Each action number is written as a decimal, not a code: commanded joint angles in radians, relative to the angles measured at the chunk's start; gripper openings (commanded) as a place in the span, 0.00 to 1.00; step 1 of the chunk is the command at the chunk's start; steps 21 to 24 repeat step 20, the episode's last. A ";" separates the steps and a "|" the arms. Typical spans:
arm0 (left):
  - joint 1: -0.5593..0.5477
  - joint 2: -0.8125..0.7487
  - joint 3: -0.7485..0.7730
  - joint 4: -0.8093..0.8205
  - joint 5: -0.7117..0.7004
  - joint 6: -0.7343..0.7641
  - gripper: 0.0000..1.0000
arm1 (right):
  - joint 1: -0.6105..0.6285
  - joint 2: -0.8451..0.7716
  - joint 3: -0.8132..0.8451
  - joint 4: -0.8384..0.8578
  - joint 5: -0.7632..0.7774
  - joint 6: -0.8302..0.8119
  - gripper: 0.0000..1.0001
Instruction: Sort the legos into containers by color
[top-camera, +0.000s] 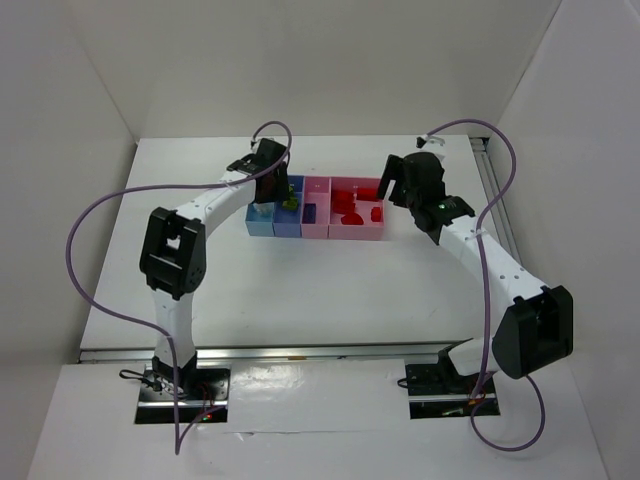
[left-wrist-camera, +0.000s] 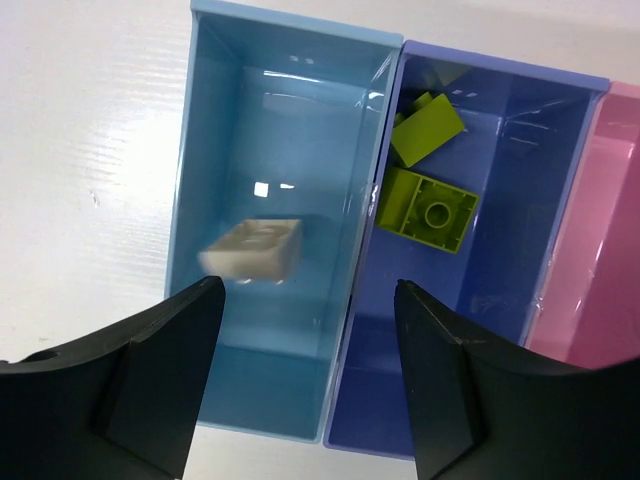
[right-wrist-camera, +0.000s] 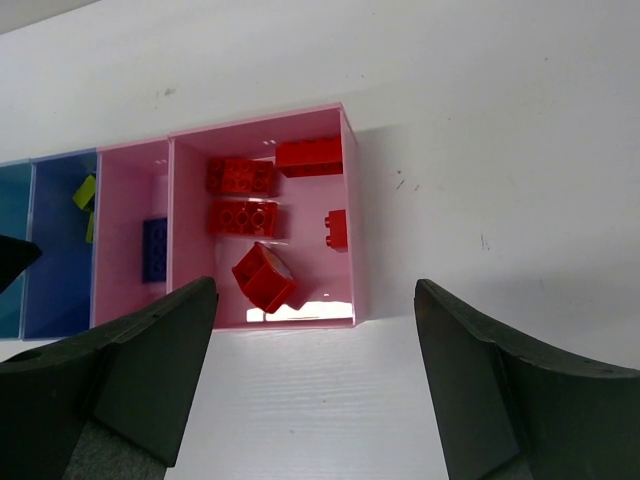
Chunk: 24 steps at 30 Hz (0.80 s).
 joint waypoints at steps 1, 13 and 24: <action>0.009 -0.056 0.024 -0.009 -0.008 0.003 0.80 | -0.006 -0.031 -0.006 -0.001 0.008 0.005 0.87; -0.036 -0.424 -0.047 -0.032 0.144 0.035 0.81 | -0.006 0.044 0.025 -0.124 0.257 0.129 1.00; 0.001 -0.636 -0.205 0.013 0.167 0.058 0.84 | -0.006 0.050 -0.001 -0.154 0.271 0.160 1.00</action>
